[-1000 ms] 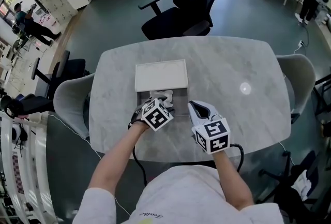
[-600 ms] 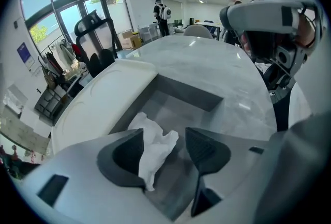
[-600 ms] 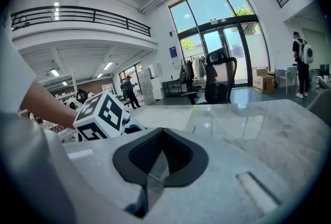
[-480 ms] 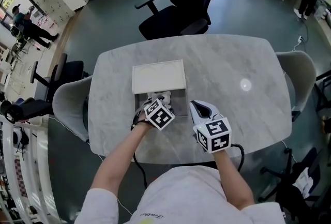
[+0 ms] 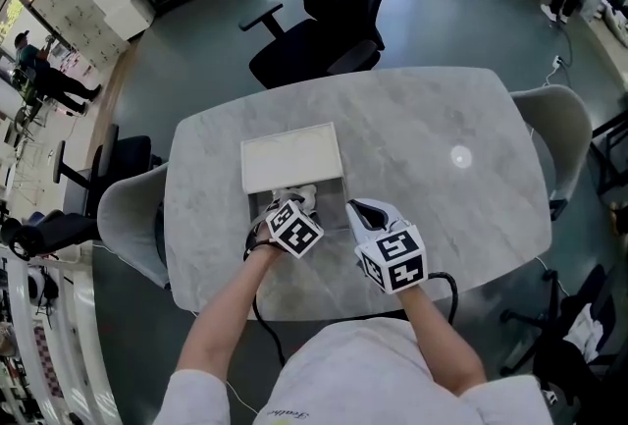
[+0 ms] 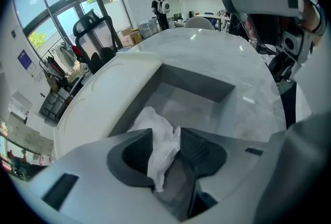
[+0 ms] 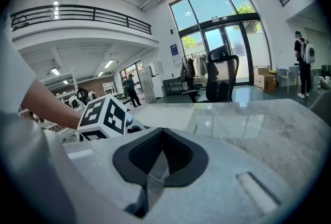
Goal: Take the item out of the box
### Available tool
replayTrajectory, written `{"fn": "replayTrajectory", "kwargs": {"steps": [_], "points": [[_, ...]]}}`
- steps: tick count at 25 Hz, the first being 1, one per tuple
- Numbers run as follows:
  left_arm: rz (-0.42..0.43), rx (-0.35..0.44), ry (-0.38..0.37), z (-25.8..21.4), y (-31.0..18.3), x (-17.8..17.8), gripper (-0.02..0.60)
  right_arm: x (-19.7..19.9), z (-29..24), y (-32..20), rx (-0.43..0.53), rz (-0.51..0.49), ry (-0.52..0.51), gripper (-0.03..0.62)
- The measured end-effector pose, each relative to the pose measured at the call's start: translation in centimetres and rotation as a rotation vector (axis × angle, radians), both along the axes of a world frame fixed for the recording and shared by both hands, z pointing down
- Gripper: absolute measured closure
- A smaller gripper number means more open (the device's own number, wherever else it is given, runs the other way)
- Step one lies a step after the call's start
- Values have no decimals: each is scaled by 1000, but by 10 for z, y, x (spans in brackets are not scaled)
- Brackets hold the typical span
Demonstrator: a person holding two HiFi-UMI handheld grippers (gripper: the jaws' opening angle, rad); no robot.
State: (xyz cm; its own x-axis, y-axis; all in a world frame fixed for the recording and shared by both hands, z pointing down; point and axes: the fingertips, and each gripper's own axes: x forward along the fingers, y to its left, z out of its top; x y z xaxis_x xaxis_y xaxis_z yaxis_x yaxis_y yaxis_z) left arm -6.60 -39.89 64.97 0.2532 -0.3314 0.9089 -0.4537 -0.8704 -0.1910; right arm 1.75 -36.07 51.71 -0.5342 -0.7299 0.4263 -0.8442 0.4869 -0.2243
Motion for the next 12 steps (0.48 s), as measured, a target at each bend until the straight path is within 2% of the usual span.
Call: {"fn": "replayTrajectory", "kwargs": {"steps": [6, 8, 12], "points": [[-17, -4, 21, -2, -2, -2, 481, 0, 0, 3, 0, 0, -2, 592], [-22, -3, 27, -2, -2, -3, 539, 2, 1, 3, 0, 1, -3, 592], [-11, -4, 17, -3, 1, -6, 557, -1, -1, 5, 3, 0, -5, 592]]}}
